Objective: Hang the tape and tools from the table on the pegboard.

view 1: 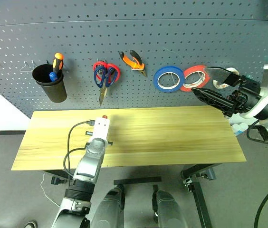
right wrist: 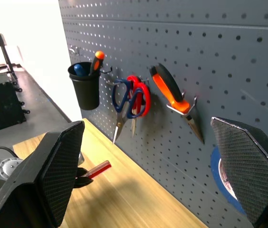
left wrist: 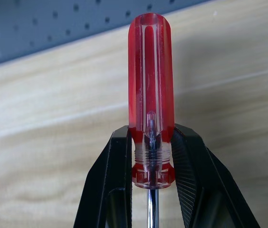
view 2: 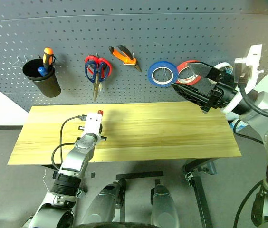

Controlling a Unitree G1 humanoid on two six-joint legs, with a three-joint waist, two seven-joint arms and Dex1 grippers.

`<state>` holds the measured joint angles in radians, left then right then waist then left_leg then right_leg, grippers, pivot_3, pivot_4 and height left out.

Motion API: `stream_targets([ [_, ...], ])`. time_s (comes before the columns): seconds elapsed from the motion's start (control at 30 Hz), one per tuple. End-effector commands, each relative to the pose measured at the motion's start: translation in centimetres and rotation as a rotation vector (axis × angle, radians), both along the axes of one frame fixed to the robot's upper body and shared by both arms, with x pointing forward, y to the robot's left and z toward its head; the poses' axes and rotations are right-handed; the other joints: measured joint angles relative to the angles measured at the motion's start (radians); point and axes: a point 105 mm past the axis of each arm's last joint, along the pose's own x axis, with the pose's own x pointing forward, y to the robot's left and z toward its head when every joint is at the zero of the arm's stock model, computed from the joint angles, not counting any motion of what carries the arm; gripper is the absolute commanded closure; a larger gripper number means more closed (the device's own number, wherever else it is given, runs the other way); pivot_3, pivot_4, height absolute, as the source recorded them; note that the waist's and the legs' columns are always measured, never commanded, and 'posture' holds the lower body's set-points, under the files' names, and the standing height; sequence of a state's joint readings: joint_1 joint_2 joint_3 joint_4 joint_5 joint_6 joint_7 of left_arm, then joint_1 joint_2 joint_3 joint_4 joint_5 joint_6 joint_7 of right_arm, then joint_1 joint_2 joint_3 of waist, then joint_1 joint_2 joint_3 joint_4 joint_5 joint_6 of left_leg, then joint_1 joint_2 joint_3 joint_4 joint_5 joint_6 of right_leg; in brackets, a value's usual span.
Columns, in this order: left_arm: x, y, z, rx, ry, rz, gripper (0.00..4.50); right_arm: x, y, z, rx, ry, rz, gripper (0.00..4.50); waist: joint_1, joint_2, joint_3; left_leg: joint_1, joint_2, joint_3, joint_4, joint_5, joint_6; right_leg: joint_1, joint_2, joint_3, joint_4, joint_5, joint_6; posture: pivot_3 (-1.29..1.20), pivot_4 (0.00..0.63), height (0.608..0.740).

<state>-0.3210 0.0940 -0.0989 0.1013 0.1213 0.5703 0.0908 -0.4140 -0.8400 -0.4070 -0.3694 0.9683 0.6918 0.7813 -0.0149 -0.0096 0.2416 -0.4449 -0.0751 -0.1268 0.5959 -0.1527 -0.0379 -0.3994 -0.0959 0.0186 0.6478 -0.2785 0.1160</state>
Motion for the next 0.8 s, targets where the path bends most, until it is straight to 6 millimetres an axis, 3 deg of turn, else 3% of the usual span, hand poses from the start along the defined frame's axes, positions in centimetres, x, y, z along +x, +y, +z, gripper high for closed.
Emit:
stream_targets([
  [0.03, 0.6, -1.1, 3.0, 0.025, -0.135, -0.057, 3.69, -1.1, 0.1, 1.7, 0.000, -0.072, 0.026, 0.00, 0.000, 0.000, 0.000, 0.000, 0.000, 0.000, 0.000, 0.000, 0.000, 0.000, 0.000, 0.000, 0.000, 0.000, 0.000, -0.11, 0.214, 0.738],
  [0.4, 1.0, -3.2, 8.4, 0.074, -0.367, -0.166, 3.69, -1.6, 0.0, 2.8, 0.013, -0.072, 0.055, 0.00, 0.000, 0.000, 0.000, 0.000, 0.000, 0.000, 0.000, 0.000, 0.000, 0.000, 0.000, 0.000, 0.000, 0.000, 0.000, -0.11, 0.200, 0.738],
  [0.8, -0.8, -4.9, 15.5, 0.127, -0.729, -0.261, 3.69, -1.0, -0.6, 3.1, -0.008, -0.083, 0.042, 0.00, 0.000, 0.000, 0.000, -0.001, 0.000, 0.003, 0.000, 0.000, 0.001, 0.000, 0.000, 0.000, -0.001, 0.000, 0.000, -0.11, 0.193, 0.738],
])
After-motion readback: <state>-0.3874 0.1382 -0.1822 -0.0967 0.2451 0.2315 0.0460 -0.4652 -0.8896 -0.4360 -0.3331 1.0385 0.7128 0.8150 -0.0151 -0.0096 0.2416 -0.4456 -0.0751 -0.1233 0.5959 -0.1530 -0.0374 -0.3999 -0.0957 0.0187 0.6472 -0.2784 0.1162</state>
